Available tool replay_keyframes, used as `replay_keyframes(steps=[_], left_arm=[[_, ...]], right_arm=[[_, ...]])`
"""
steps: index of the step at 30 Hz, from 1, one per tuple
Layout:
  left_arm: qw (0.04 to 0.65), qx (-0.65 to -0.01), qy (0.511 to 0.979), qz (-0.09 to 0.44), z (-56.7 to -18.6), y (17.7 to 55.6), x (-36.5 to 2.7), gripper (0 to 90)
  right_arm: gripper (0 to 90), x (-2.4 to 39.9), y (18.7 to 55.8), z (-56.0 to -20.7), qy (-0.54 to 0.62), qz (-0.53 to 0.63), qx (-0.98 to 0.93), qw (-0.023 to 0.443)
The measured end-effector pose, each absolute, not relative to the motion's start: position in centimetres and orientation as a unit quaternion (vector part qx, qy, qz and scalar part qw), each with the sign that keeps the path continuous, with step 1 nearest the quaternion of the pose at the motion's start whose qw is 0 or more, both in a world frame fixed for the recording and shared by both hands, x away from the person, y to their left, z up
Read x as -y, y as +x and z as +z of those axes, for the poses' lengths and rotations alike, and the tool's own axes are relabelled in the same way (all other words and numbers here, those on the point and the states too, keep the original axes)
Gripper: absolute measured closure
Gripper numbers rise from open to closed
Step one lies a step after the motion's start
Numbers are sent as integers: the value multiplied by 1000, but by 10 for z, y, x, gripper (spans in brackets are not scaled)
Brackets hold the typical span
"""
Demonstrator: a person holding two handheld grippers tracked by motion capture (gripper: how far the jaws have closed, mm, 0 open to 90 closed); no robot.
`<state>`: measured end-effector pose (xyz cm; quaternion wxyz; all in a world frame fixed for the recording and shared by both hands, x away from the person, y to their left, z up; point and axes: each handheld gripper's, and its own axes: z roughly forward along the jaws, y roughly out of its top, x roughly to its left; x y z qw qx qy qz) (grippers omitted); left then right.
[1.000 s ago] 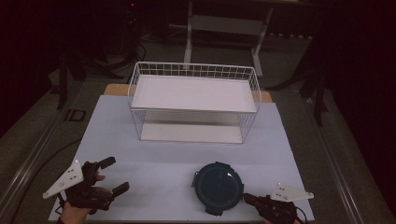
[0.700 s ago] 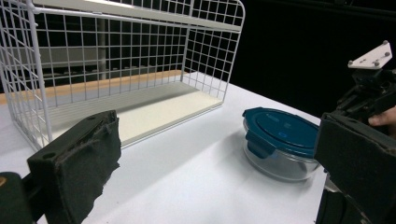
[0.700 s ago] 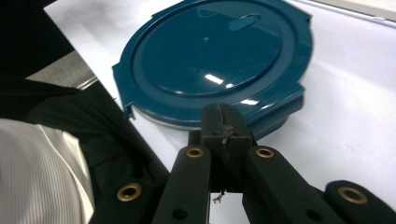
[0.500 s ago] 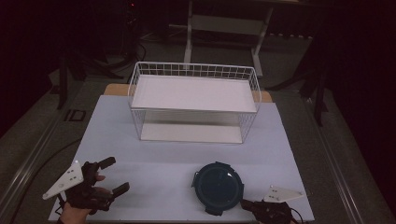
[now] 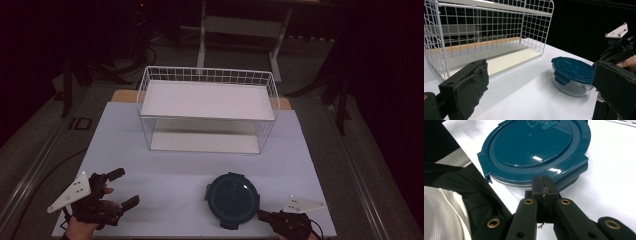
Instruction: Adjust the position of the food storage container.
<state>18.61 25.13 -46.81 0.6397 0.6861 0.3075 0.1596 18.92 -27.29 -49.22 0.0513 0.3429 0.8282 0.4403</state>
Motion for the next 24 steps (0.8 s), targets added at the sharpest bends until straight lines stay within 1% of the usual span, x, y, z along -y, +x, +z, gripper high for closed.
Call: replay_keyframes(steps=[5, 15, 18, 19, 24], left_arm=[[638, -305, 689, 158, -468, 187, -250, 11], [637, -306, 689, 159, -469, 187, -250, 11], [638, -307, 688, 160, -468, 187, -250, 11], [638, -308, 687, 160, -468, 187, -251, 11], [639, -308, 687, 160, -468, 187, -251, 11]], right_arm=[[900, 267, 198, -492, 340, 440, -829, 55], [900, 247, 221, -491, 330, 442, -833, 43], [900, 245, 221, -489, 332, 444, -831, 43], [900, 240, 216, -486, 321, 448, -833, 45], [900, 227, 202, -483, 297, 458, -838, 22]])
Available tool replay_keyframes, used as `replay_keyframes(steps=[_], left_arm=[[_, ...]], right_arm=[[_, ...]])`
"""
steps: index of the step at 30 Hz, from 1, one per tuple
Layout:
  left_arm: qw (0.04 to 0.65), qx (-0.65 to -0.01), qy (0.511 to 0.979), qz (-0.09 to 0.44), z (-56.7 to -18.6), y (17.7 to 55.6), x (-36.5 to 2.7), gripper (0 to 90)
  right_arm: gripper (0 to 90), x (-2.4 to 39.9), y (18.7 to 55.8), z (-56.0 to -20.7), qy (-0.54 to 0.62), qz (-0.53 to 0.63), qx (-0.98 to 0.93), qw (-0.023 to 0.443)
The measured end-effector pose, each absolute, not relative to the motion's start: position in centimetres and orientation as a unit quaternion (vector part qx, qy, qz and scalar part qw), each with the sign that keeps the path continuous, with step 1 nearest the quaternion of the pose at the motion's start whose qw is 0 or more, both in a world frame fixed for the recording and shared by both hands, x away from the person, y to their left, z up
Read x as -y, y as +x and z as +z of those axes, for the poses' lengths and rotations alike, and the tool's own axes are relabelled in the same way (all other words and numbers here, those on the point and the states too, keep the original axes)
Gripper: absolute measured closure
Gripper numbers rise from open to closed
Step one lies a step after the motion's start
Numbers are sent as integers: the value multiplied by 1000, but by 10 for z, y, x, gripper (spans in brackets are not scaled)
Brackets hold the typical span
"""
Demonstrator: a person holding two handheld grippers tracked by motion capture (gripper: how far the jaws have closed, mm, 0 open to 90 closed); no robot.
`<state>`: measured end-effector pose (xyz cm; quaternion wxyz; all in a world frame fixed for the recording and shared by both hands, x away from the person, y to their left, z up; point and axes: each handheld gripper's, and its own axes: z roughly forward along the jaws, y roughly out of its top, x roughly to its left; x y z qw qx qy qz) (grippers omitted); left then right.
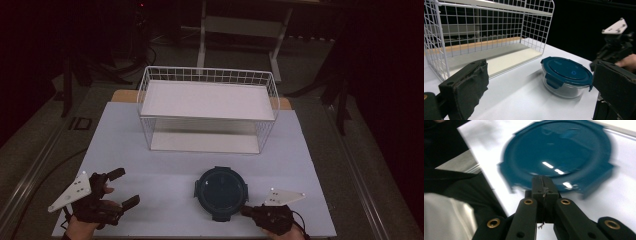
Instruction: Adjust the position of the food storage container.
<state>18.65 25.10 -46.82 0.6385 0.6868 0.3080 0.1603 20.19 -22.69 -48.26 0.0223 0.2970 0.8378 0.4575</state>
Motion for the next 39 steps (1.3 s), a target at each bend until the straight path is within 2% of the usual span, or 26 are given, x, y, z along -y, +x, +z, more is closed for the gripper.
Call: replay_keyframes(steps=[3, 10, 18, 39], left_arm=[[638, -306, 688, 160, -468, 187, -250, 11], [637, -306, 689, 160, -469, 186, -251, 11], [637, -305, 690, 160, -469, 186, -251, 11], [638, -304, 690, 158, -469, 187, -251, 11]], right_arm=[[900, 210, 191, -486, 276, 466, -841, -6], [900, 192, 185, -497, 252, 446, -858, -27], [900, 185, 189, -503, 240, 442, -864, -12], [900, 176, 219, -502, 246, 441, -863, -9]])
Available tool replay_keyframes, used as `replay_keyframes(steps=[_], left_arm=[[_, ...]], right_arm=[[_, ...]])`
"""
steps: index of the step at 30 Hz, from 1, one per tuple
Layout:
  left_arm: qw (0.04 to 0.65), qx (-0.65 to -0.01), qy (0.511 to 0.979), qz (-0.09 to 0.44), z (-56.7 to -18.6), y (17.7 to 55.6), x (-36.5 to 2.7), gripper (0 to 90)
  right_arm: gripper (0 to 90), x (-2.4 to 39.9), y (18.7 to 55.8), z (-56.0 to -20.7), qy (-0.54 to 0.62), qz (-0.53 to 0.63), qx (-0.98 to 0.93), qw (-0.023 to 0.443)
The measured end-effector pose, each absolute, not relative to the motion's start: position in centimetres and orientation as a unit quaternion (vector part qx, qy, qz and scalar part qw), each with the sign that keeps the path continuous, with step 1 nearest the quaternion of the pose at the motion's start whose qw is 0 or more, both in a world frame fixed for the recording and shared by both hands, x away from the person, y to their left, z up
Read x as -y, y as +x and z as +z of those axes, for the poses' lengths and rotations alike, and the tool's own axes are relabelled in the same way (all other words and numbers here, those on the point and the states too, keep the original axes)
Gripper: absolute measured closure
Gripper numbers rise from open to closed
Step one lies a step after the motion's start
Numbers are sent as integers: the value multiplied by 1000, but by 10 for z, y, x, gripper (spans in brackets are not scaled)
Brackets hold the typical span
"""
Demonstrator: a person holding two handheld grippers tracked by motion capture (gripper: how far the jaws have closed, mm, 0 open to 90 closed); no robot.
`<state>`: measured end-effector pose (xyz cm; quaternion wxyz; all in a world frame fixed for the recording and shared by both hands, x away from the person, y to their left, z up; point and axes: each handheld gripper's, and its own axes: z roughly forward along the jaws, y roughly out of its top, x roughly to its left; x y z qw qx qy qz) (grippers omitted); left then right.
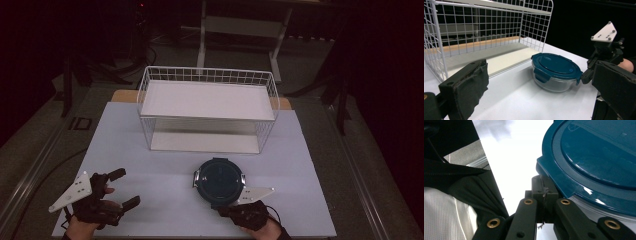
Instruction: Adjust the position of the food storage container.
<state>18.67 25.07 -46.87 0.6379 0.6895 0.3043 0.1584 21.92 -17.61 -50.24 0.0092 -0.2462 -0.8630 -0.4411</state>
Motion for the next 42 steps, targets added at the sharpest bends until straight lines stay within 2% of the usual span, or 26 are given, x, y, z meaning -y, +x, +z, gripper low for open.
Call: replay_keyframes(steps=[30, 35, 38, 42], left_arm=[[639, -305, 689, 154, -469, 187, -249, 11], [638, -304, 690, 154, -469, 187, -249, 11], [637, -302, 693, 152, -469, 187, -247, 11], [635, -295, 700, 145, -467, 187, -242, 11]], right_arm=[[900, 170, 245, -503, -248, -445, 860, 0], [898, 172, 237, -488, -233, -468, 853, -8], [849, 175, 236, -481, -232, -477, 847, -25], [733, 187, 237, -467, -238, -499, 833, -42]])
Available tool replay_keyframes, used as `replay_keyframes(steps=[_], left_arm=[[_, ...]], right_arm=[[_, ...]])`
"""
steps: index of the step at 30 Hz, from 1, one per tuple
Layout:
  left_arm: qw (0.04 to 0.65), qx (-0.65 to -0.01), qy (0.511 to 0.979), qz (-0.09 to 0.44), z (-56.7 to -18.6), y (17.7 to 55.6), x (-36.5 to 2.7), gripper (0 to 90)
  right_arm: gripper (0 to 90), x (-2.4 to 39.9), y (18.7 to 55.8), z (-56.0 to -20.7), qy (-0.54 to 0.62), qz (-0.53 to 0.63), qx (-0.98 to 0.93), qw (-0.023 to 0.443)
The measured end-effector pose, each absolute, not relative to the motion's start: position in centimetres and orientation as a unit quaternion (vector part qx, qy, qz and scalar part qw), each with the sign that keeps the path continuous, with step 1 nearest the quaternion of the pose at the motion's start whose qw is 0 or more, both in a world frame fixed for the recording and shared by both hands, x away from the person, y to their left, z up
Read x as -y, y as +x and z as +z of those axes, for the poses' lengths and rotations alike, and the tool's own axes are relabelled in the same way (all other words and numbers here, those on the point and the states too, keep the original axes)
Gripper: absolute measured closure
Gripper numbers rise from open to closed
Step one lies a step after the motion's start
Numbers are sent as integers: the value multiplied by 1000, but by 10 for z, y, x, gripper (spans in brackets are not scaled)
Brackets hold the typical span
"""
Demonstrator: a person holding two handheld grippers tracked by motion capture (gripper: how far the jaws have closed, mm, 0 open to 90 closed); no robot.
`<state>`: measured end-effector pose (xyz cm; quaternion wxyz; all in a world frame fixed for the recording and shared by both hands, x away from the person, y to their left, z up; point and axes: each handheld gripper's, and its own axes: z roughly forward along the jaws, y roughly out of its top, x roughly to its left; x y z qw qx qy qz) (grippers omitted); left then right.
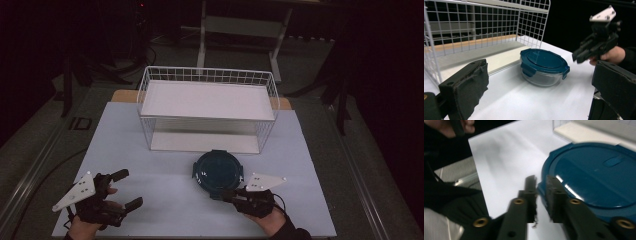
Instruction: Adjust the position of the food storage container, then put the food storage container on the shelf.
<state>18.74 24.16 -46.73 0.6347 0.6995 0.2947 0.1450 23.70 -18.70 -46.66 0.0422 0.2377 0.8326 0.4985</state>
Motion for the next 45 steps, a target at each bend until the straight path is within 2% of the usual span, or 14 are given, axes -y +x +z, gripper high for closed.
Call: replay_keyframes(steps=[2, 5, 6, 7, 9, 10, 13, 23, 29, 33, 38, 45], left_arm=[[635, -290, 702, 141, -465, 188, -238, 11], [636, -285, 705, 130, -461, 189, -231, 11], [634, -281, 709, 130, -459, 190, -229, 11], [635, -279, 709, 127, -457, 190, -227, 11], [639, -271, 710, 118, -452, 191, -222, 11], [641, -266, 711, 115, -449, 192, -218, 11], [634, -253, 721, 117, -442, 193, -210, 11], [636, -227, 730, 99, -417, 207, -185, 10], [633, -226, 734, 99, -409, 220, -174, 11], [616, -239, 744, 97, -406, 236, -162, 11], [583, -278, 759, 78, -409, 261, -147, 11], [537, -328, 777, 34, -428, 288, -136, 33]], right_arm=[[599, 192, 237, -462, 243, 507, -825, 55], [538, 196, 238, -458, 248, 516, -818, 61], [400, 199, 238, -454, 245, 522, -814, 68], [362, 201, 237, -452, 245, 527, -811, 67], [225, 203, 236, -448, 239, 530, -811, 70], [181, 203, 234, -446, 233, 529, -813, 75], [134, 208, 233, -441, 227, 547, -802, 75], [143, 225, 228, -419, 225, 563, -776, 174], [171, 238, 229, -414, 227, 584, -763, 159], [170, 241, 226, -412, 242, 565, -766, 190], [150, 246, 228, -412, 261, 559, -757, 215], [115, 247, 229, -416, 258, 557, -762, 208]])
